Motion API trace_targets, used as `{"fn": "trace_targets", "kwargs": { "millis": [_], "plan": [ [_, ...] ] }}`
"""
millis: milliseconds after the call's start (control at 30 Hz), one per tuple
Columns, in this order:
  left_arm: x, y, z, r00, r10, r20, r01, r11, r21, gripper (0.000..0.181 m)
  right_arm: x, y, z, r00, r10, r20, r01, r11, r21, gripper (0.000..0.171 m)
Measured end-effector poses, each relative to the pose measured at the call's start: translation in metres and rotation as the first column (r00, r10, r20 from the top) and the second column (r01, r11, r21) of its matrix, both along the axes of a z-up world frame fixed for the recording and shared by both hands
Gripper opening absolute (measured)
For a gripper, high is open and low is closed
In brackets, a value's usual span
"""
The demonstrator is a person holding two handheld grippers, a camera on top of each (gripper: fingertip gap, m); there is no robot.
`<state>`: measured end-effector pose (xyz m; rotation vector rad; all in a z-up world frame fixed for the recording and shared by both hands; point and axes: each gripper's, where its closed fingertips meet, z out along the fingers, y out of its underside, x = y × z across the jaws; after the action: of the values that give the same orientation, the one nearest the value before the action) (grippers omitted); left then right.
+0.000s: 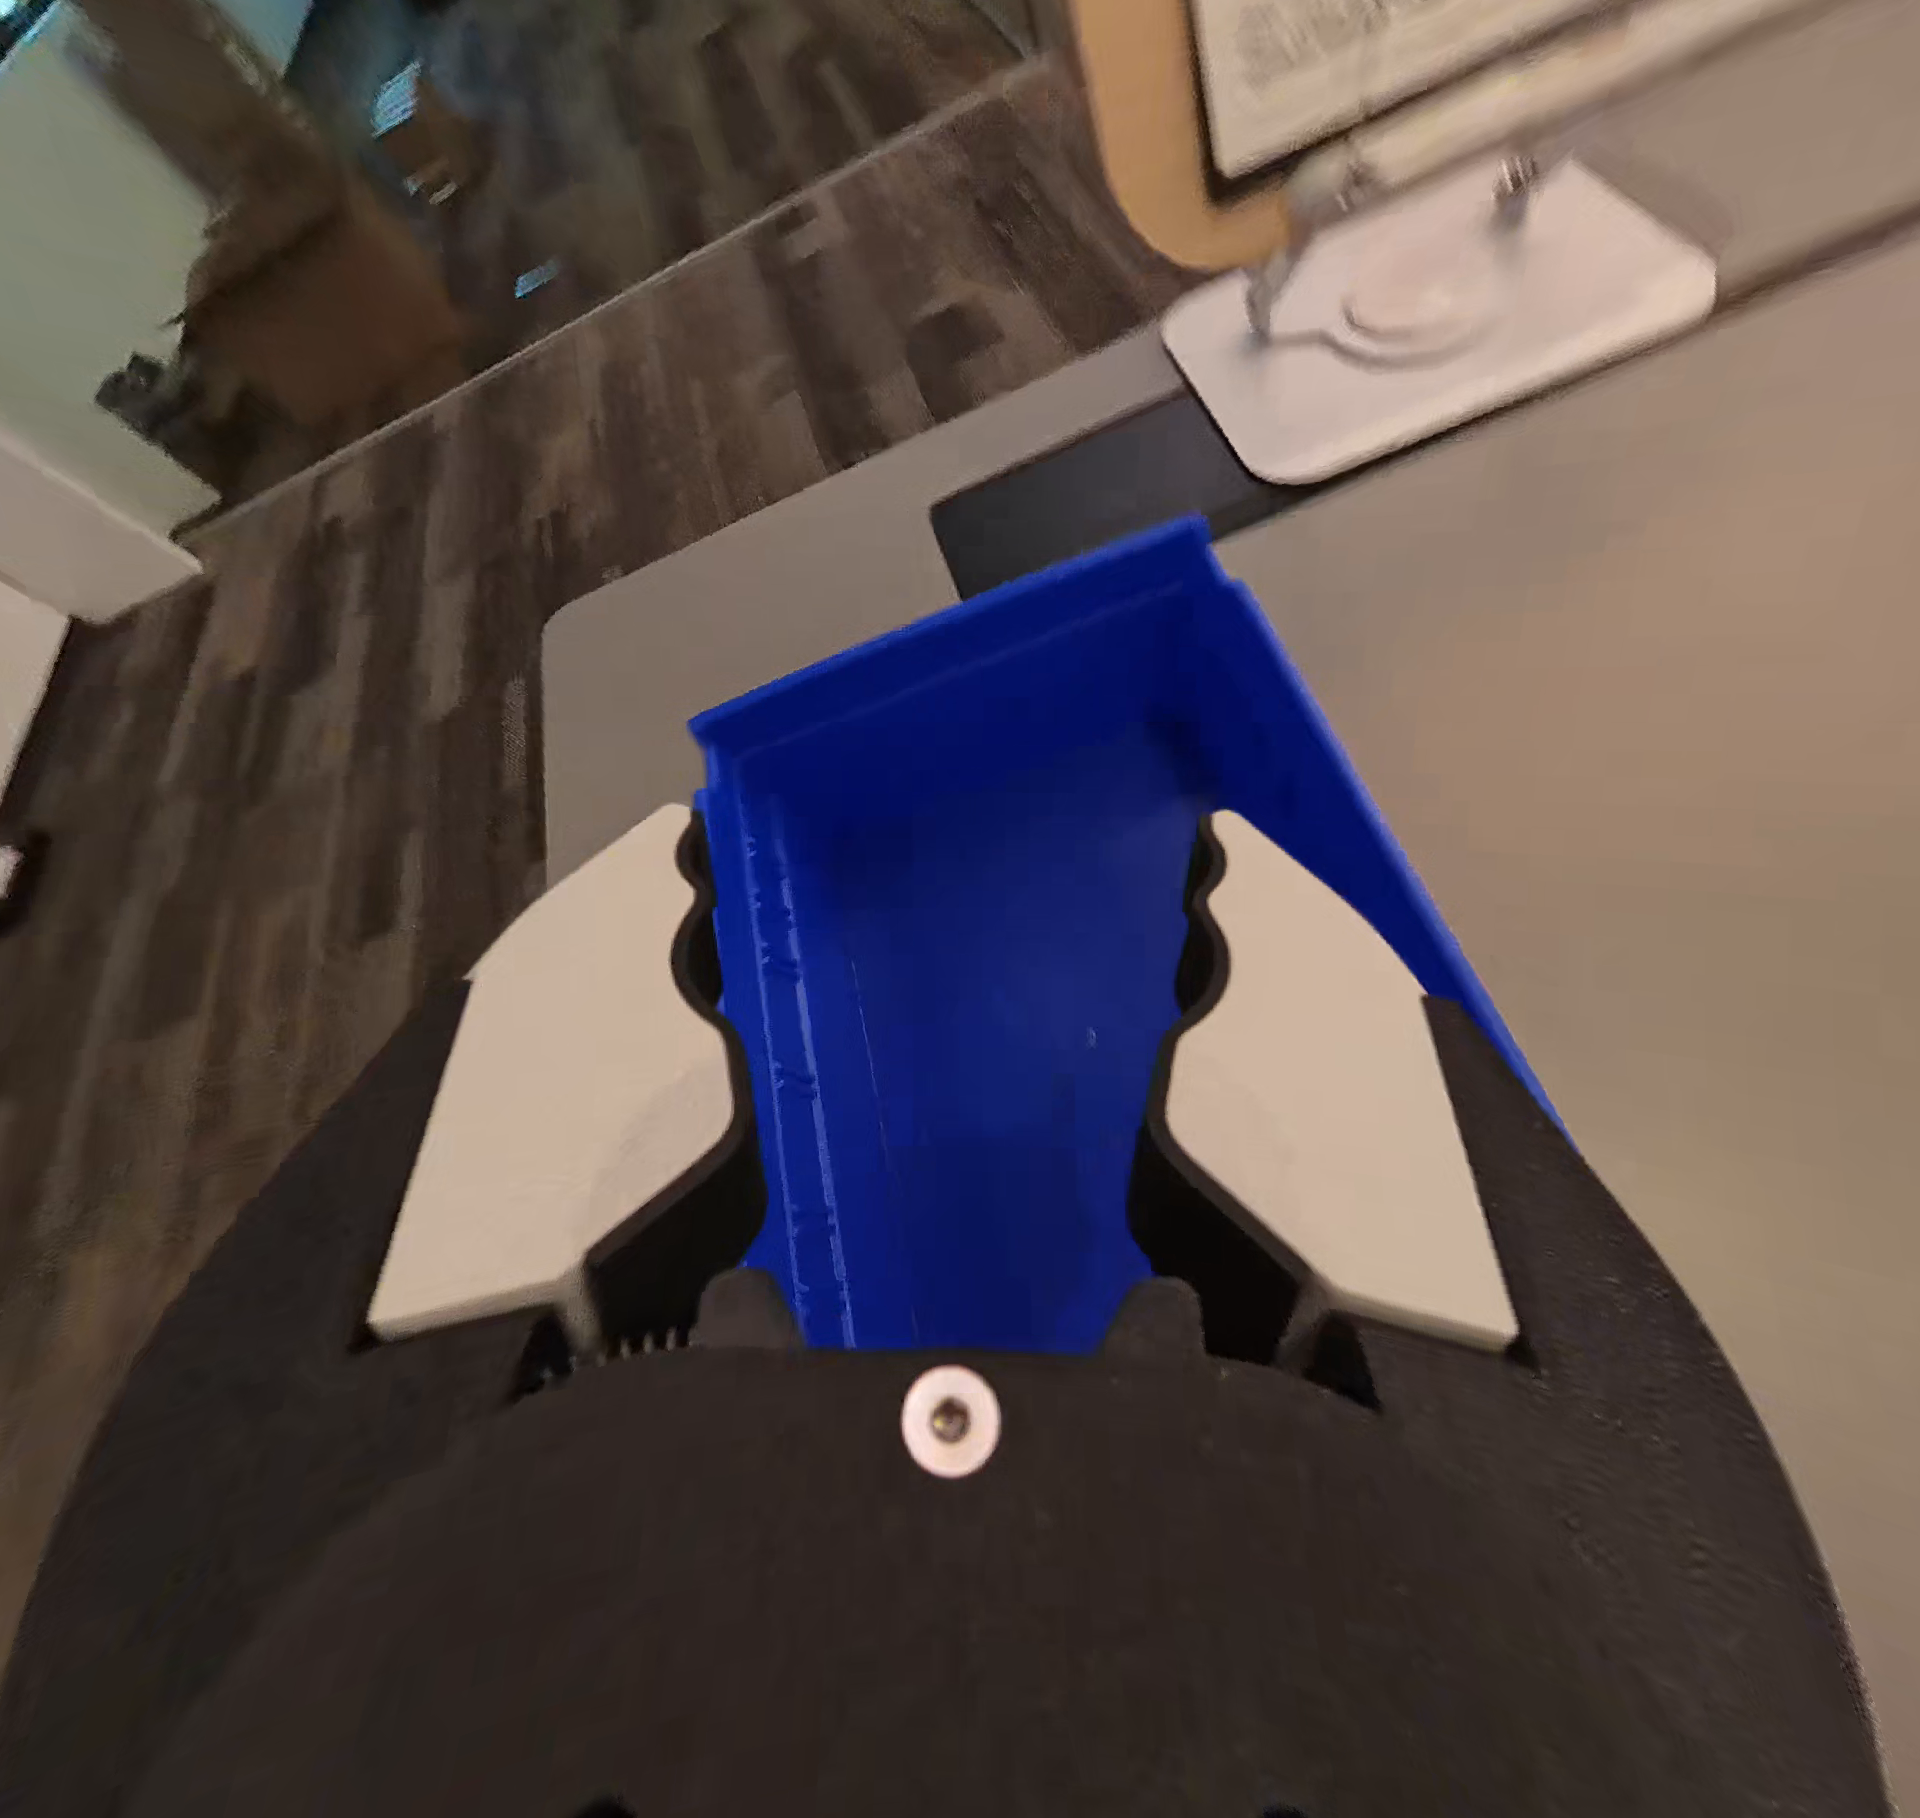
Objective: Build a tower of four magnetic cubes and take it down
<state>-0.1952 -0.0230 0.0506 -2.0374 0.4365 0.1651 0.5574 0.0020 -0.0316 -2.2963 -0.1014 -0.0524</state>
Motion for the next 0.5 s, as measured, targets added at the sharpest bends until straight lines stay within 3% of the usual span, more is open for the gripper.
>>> {"fn": "trace_targets", "kwargs": {
  "millis": [100,267,400,500],
  "plan": [
    [-0.042,-0.008,0.012,0.982,0.146,0.12,-0.153,0.987,0.054,0.085,0.003,0.0,-0.027,0.999,-0.039,-0.026,0.036,0.991,-0.129,0.048],
    [-0.1,-0.021,-0.022,0.93,0.349,0.111,-0.341,0.936,-0.087,0.09,-0.008,-0.009,-0.055,0.993,-0.072,-0.099,0.04,0.953,-0.299,0.037],
    [-0.12,-0.021,-0.058,0.911,0.409,0.057,-0.388,0.895,-0.218,0.085,-0.01,-0.014,-0.073,0.989,-0.09,-0.118,0.037,0.919,-0.392,0.027],
    [-0.121,-0.016,-0.079,0.911,0.407,0.062,-0.374,0.88,-0.291,0.078,-0.02,-0.015,-0.077,0.98,-0.074,-0.184,-0.009,0.911,-0.412,0.006]
  ]
}}
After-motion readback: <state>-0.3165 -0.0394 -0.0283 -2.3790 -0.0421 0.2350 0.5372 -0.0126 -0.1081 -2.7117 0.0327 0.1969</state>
